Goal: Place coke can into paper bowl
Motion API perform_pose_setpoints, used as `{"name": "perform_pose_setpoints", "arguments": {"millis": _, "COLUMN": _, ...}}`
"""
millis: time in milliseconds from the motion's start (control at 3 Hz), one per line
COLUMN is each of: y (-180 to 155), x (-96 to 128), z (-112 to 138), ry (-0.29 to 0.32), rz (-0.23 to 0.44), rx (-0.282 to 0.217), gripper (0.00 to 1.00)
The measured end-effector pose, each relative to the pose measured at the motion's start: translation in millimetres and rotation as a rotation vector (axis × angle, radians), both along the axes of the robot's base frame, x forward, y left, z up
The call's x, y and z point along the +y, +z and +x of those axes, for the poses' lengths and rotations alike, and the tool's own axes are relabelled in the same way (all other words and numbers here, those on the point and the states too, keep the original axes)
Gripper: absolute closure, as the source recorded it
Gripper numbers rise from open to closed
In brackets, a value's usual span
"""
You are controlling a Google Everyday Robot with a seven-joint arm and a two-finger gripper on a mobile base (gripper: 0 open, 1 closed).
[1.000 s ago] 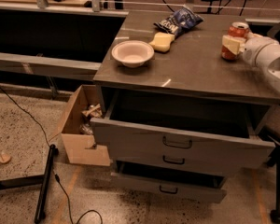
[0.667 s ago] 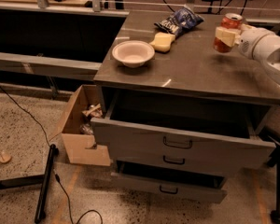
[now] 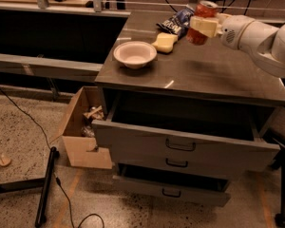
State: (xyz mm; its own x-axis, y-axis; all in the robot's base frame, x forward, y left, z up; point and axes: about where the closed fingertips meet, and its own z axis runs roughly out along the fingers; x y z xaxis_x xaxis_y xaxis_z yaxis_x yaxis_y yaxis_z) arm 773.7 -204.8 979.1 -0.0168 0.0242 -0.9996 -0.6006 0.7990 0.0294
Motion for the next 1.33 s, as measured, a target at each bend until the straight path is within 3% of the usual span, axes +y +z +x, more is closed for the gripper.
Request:
{"name": "perform_pose_setpoints", "arguments": {"millis": 333, "y": -6.9, "x": 63.0, "z": -11.9, "ry": 0.136, "rz": -0.028, "rx": -0.017, "gripper": 1.00}}
{"name": "perform_pose_setpoints", "arguments": {"millis": 1000, "y": -3.2, "x": 73.7, "z": -11.4, "ry": 0.166, "rz": -0.032, "rx": -0.038, "gripper": 1.00}}
{"name": "perform_pose_setpoints", "arguments": {"millis": 1333, "y": 1.1, "x": 89.7, "z": -6.7, "ry": 0.196, "rz": -0.018, "rx": -0.066, "gripper": 1.00}}
